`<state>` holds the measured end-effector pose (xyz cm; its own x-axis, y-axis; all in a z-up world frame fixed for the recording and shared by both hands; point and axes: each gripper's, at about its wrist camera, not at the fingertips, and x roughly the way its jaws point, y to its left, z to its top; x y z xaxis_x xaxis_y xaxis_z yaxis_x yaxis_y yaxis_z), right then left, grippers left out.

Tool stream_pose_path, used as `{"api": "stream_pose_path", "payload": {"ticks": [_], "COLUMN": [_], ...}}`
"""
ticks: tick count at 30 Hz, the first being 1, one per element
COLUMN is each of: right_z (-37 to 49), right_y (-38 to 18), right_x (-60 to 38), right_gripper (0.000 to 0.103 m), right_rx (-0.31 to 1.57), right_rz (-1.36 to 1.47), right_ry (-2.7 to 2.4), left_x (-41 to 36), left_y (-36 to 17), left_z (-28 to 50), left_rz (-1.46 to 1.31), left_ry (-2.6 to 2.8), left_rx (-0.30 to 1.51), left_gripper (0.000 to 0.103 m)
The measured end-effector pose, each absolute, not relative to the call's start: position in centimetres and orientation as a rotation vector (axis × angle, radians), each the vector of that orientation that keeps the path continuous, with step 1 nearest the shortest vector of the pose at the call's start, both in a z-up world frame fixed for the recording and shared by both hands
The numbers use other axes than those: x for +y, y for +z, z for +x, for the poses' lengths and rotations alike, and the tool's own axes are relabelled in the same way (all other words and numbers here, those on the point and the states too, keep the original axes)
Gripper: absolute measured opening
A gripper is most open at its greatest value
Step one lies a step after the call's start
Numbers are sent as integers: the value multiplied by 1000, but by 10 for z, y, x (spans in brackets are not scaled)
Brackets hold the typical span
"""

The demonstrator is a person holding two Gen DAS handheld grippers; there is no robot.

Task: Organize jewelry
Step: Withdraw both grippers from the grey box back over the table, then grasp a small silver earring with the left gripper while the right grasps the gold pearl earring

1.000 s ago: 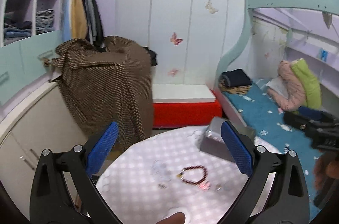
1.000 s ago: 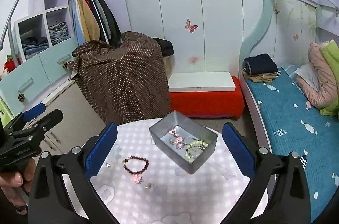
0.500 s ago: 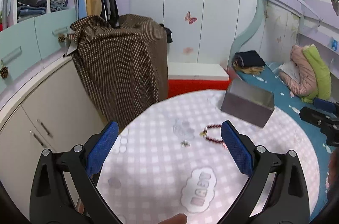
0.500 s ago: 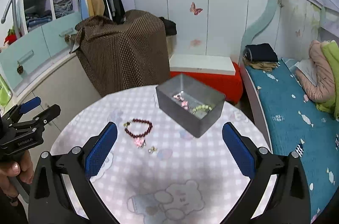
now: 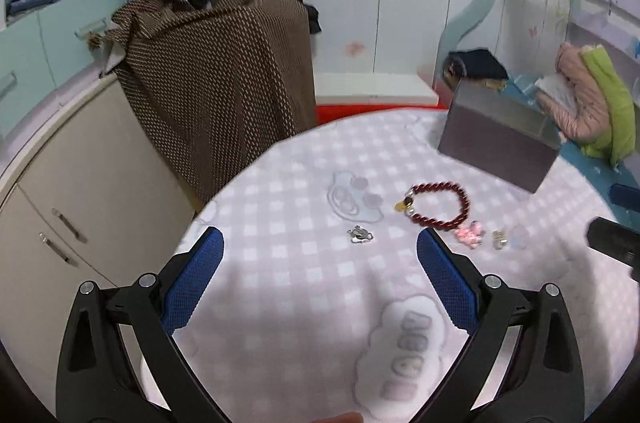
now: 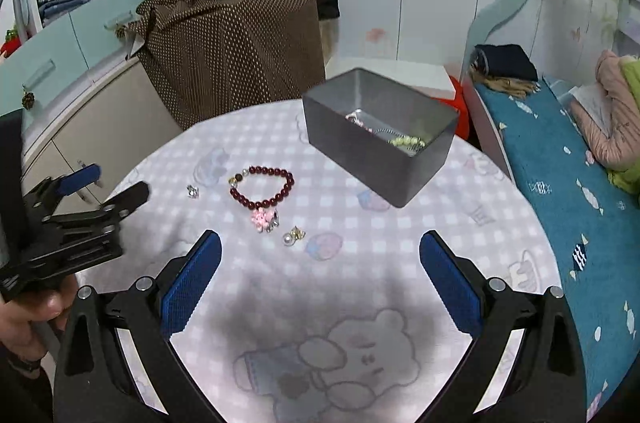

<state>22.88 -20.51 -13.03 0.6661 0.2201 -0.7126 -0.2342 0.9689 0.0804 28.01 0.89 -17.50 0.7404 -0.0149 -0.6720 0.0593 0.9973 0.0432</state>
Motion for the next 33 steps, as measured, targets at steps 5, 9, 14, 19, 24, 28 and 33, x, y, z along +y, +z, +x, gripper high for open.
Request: {"api": "stream_pose_path", "payload": {"ticks": [5, 9, 14, 19, 24, 28, 33], "right_z": [236, 243, 254, 260, 265, 269, 271], "right_y": [-143, -153, -164, -171, -179, -185, -190], "right_x": [-203, -204, -203, -200, -197, -195, -192], "right_gripper": [96, 96, 96, 96, 96, 96, 94], "right_rx": [839, 866, 898, 914, 931, 944, 950], "right_rz": [-21, -17, -10, -6, -3, 0, -1], "right_ry": [259, 260, 268, 281, 285, 284, 285], "left_x": [8, 9, 7, 7, 5, 10, 12], "left_y": [-206, -217, -224, -222, -220, -218, -217], "left_z": [312, 327, 335, 334, 328, 326, 325], "left_rz": [64, 38, 49, 44, 48, 8, 0], "left_ry": [-42, -62, -93, -110, -145, -173, -195], "left_rx": [814, 868, 911, 906, 901, 909, 912], "left_gripper": [97, 93, 69, 59, 36, 16, 10]}}
